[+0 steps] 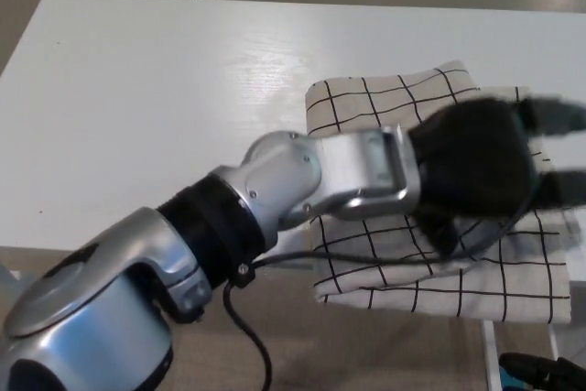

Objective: Use the left hand to fold a white towel with checkered patterns in half.

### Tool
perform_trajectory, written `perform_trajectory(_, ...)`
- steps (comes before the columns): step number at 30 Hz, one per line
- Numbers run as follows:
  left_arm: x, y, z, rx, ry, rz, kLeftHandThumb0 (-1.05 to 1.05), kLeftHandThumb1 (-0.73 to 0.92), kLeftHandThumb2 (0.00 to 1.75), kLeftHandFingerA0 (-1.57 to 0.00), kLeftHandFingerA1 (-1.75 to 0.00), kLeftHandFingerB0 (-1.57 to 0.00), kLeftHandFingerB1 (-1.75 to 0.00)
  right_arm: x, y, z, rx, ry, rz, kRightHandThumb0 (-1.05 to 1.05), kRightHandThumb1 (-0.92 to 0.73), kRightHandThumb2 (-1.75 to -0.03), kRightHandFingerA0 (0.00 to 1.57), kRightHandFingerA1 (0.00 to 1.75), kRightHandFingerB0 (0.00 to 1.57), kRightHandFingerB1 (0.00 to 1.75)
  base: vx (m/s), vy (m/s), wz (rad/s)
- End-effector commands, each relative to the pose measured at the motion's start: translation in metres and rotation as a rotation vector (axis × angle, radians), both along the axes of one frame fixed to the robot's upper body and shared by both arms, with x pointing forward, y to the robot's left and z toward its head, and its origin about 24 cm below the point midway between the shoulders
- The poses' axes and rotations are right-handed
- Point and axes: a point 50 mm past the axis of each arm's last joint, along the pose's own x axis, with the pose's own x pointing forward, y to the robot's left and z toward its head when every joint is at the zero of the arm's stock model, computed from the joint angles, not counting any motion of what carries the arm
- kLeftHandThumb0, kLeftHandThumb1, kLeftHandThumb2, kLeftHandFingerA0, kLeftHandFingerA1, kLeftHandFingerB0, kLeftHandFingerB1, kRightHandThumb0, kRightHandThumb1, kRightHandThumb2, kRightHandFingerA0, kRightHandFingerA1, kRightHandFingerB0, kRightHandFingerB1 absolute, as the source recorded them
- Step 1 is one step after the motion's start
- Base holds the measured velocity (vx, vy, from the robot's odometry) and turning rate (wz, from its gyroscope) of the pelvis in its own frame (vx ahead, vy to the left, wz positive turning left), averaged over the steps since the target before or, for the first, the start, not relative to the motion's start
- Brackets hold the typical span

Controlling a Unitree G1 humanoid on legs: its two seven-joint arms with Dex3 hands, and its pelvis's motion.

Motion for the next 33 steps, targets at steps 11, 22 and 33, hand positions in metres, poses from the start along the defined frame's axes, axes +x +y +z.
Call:
perform_trajectory(11, -0.049, 0.112, 0.255, -0.705, 0.535, -0.137, -0.92, 0.60, 0.61, 0.00, 0.00, 0.00, -0.05, -0.022, -0.003, -0.016, 0.016, 0.105, -0.004, -0.29, -0.56, -0.57, 0.45, 0.51, 0.76, 0.53, 0.00, 0.000, 0.00)
perform_trajectory(22, -0.045, 0.226, 0.184, -0.813, 0.666, 0.053, -0.95, 0.63, 0.62, 0.00, -0.02, 0.00, -0.09, -0.018, -0.017, -0.005, -0.030, 0.057, -0.019, -0.32, -0.55, -0.57, 0.42, 0.51, 0.68, 0.53, 0.00, 0.000, 0.00)
perform_trajectory(33, -0.085, 0.297, 0.069, -1.018, 0.813, 0.294, -0.61, 0.39, 0.77, -0.03, -0.23, -0.05, -0.35, -0.001, -0.040, 0.026, -0.054, -0.062, -0.178, -0.35, -0.54, -0.57, 0.49, 0.56, 0.66, 0.56, 0.00, 0.000, 0.00)
